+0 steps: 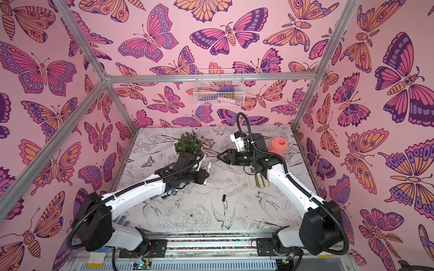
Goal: Insert the pens into the pen caps
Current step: 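Grasp another uncapped white marker with the left gripper and lift it upright, then move the right gripper above the marker tip while the left holds it upright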
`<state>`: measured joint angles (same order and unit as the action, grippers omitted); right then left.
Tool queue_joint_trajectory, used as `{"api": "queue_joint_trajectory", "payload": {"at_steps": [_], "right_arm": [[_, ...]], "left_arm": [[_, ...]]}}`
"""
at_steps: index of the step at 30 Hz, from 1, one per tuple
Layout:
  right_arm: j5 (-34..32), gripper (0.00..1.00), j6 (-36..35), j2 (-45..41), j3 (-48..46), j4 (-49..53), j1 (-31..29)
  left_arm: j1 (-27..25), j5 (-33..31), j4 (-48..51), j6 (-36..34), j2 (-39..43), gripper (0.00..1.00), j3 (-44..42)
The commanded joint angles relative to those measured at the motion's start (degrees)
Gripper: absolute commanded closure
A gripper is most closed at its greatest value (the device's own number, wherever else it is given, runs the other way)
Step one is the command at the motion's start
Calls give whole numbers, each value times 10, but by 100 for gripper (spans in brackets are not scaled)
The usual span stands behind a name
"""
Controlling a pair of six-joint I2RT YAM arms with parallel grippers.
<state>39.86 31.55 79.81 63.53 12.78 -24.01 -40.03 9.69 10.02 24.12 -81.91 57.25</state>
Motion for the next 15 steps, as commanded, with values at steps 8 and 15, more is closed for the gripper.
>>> {"api": "queue_joint_trajectory", "payload": {"at_steps": [8, 15], "right_arm": [[-14, 45, -36, 54, 52, 41, -40], [-12, 53, -21, 86, 68, 11, -41]], "left_arm": [[-4, 35, -121, 1, 22, 100, -41], [-12, 55, -141, -6, 41, 100, -57]]}}
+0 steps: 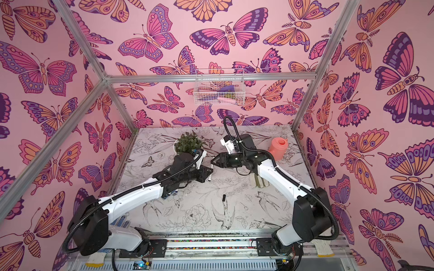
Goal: Insert the pens into the pen caps
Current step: 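Move the right gripper above the marker tip while the left holds it upright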
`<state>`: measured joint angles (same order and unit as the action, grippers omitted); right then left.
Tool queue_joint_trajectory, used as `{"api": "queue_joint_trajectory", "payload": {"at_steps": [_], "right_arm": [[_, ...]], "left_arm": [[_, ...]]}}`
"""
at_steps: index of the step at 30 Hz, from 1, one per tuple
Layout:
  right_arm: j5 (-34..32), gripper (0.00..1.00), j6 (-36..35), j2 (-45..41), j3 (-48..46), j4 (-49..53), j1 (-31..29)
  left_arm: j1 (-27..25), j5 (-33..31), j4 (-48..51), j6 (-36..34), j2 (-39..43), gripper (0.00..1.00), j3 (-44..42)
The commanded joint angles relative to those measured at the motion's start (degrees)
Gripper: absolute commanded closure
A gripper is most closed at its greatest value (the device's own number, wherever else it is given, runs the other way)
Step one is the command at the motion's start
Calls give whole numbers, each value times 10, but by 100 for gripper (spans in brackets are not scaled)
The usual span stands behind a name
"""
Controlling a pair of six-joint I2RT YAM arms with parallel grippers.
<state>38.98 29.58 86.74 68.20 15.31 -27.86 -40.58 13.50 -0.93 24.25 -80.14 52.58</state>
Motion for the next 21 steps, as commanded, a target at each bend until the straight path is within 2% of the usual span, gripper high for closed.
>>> {"api": "queue_joint_trajectory", "payload": {"at_steps": [1, 4, 10, 12, 14, 17, 19, 21], "right_arm": [[-3, 54, 0, 21, 23, -17, -4], [-3, 59, 4, 29, 30, -22, -7], [-8, 85, 4, 28, 29, -23, -10], [-7, 88, 2, 24, 28, -20, -11], [-3, 90, 0, 21, 27, -18, -11], [3, 92, -1, 15, 24, -18, -11], [2, 92, -2, 11, 23, -16, -11], [4, 93, -5, 9, 24, -14, -11]], "left_arm": [[-8, 19, -34, -10, 26, 100, -11], [-10, 21, -39, -17, 35, 100, -12], [-11, 18, -47, -19, 36, 100, -15], [-11, 19, -46, -18, 32, 100, -13], [-11, 19, -46, -17, 27, 90, -10], [-11, 19, -49, -17, 20, 66, -6], [-10, 19, -49, -17, 15, 62, -2], [-10, 20, -50, -17, 8, 62, 1]]}}
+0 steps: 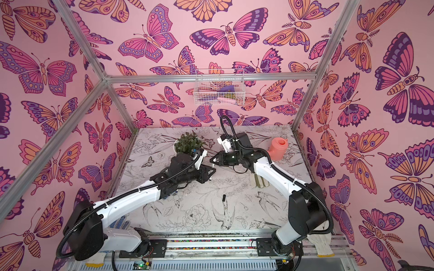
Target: Insert the pens into the pen caps
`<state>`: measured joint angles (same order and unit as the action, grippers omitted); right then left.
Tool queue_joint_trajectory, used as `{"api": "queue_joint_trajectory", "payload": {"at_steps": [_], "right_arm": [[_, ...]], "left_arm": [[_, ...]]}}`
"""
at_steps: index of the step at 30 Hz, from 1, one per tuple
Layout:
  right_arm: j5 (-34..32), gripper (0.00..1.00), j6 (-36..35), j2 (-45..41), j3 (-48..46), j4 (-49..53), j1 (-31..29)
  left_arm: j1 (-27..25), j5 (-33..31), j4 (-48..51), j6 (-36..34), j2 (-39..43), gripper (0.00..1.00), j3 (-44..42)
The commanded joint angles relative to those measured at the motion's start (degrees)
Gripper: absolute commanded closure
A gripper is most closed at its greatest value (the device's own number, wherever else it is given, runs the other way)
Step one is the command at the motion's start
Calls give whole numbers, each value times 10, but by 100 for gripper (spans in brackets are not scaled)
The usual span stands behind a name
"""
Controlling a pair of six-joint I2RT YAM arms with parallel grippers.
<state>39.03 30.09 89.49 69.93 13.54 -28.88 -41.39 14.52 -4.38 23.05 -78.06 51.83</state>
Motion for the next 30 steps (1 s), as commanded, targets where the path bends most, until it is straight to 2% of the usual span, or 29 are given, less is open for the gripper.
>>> {"api": "queue_joint_trajectory", "payload": {"at_steps": [1, 13, 18, 21, 22, 23, 25, 27, 30], "right_arm": [[3, 94, -13, -20, 7, 6, 0], [11, 96, -12, -23, -2, 2, 0], [10, 97, -13, -22, -2, 1, 0], [10, 97, -13, -21, -1, 2, 0], [10, 95, -14, -23, -1, 4, 0], [8, 88, -15, -25, -1, 8, 0], [3, 67, -25, -33, -1, 23, 0], [-18, 55, -41, -48, -6, 54, 0], [-84, 51, -88, -74, -17, 124, -4]], "left_arm": [[-2, 10, -18, -2, -14, 62, 9], [-2, 24, -41, 1, -48, 70, 31], [-2, 33, -46, 2, -57, 84, 40], [-2, 34, -52, 6, -54, 100, 35], [-1, 29, -54, 9, -51, 100, 30], [0, 22, -59, 14, -47, 100, 24], [6, 5, -71, 30, -34, 100, 6], [17, -24, -80, 53, -18, 100, -17], [37, -81, -78, 84, 10, 100, -53]]}}
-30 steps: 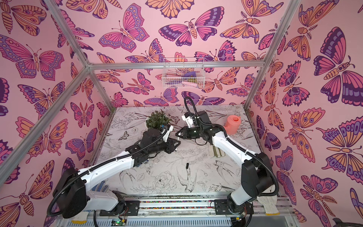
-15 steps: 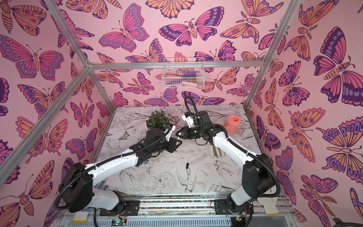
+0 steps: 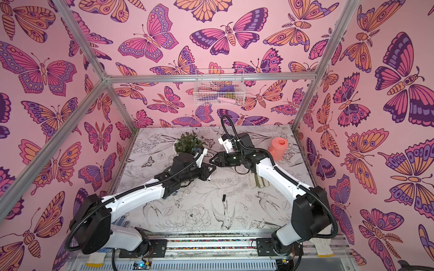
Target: Insert the pens into the pen caps
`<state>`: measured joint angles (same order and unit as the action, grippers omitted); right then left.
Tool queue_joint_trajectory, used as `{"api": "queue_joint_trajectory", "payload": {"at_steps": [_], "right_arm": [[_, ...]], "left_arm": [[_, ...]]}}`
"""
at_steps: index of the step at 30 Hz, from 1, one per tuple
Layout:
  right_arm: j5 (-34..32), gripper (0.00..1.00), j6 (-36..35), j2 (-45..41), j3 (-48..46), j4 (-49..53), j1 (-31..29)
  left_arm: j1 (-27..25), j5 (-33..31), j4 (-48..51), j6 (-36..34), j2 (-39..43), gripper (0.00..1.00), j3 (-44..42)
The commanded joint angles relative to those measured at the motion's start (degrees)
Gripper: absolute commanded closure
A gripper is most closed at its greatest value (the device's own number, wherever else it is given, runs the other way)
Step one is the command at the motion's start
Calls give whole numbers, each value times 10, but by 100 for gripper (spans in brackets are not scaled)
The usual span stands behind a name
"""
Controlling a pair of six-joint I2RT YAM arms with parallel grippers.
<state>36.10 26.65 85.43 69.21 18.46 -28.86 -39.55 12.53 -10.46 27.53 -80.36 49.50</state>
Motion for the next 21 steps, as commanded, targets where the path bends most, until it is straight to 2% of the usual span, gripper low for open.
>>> {"api": "queue_joint_trajectory", "payload": {"at_steps": [1, 6, 11, 17, 21], "right_arm": [[-79, 51, -74, -39, -15, 101, -8], [-214, 55, -161, -34, -55, 251, -66], [-285, 66, -155, 23, -101, 308, -106], [-276, 68, -153, 96, -122, 279, -128], [-280, 75, -157, 131, -109, 262, -139]], "left_arm": [[25, -76, -16, 50, 43, 100, -41], [72, -129, -5, 90, 111, 100, -94], [90, -124, 8, 71, 138, 100, -101], [92, -114, 12, 73, 147, 100, -104], [92, -116, 16, 74, 158, 100, -109]]}}
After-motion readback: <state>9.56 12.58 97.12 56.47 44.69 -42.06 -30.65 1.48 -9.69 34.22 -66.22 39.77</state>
